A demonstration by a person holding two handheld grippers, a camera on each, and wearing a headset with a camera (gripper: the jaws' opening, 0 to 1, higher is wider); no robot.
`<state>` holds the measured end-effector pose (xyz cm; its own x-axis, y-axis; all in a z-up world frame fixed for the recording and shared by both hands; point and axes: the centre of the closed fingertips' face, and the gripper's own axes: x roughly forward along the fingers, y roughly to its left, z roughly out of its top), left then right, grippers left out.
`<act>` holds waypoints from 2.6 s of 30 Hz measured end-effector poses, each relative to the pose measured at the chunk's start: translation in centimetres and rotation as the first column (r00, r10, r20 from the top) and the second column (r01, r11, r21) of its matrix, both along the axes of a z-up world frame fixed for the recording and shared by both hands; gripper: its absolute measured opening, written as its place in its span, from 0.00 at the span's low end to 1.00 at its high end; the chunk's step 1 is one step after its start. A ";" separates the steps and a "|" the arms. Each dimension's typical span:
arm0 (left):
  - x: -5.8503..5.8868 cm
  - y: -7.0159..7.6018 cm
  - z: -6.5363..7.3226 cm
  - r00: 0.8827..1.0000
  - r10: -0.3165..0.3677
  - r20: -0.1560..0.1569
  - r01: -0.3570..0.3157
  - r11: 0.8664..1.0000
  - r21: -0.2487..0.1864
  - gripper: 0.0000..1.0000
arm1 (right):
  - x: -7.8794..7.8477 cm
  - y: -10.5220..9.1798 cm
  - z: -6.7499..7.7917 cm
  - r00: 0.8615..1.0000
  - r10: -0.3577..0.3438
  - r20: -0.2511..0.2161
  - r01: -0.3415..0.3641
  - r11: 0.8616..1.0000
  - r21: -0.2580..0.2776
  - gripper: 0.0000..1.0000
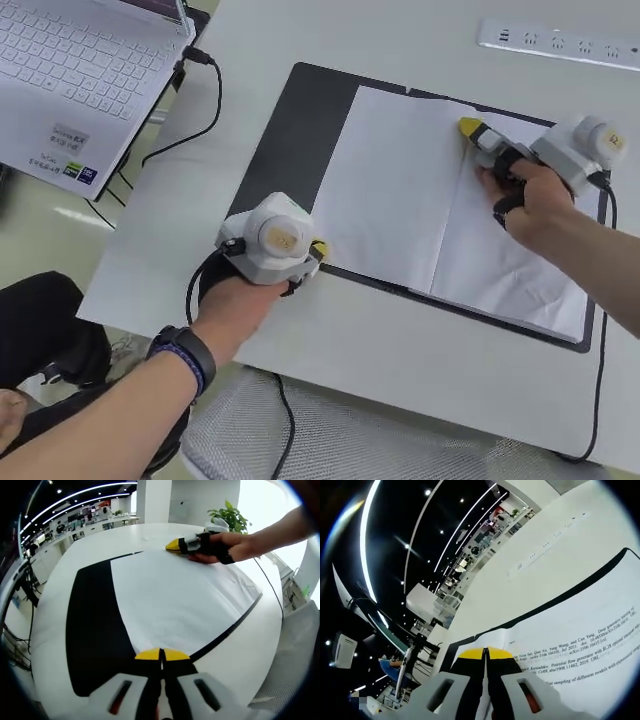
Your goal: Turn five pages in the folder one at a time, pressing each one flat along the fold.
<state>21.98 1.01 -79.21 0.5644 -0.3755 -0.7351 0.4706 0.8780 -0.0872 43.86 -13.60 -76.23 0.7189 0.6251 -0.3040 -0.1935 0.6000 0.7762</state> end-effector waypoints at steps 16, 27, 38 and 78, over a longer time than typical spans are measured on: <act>0.1 0.1 -0.1 1.000 0.002 0.014 -0.002 1.000 0.001 0.00 | 1.5 -0.7 -1.6 1.000 -0.005 0.023 0.004 1.000 0.003 0.00; -0.1 -0.1 0.1 1.000 -0.006 0.016 0.006 1.000 0.000 0.00 | -2.5 0.3 -0.9 0.992 0.104 0.076 -0.100 0.994 -0.052 0.00; -0.1 -0.2 0.2 1.000 0.009 0.010 -0.009 1.000 -0.027 0.00 | -8.7 1.1 0.6 0.973 0.213 0.090 -0.208 0.976 -0.060 0.00; -0.2 -0.2 0.2 1.000 0.013 0.013 -0.013 0.999 -0.049 0.00 | -20.4 1.5 -0.4 0.940 0.334 0.063 -0.332 0.942 -0.045 0.00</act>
<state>21.77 0.85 -79.04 0.5791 -0.4038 -0.7082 0.4607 0.8788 -0.1243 23.42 -12.14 -76.63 0.4911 0.8229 -0.2857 -0.4392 0.5172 0.7346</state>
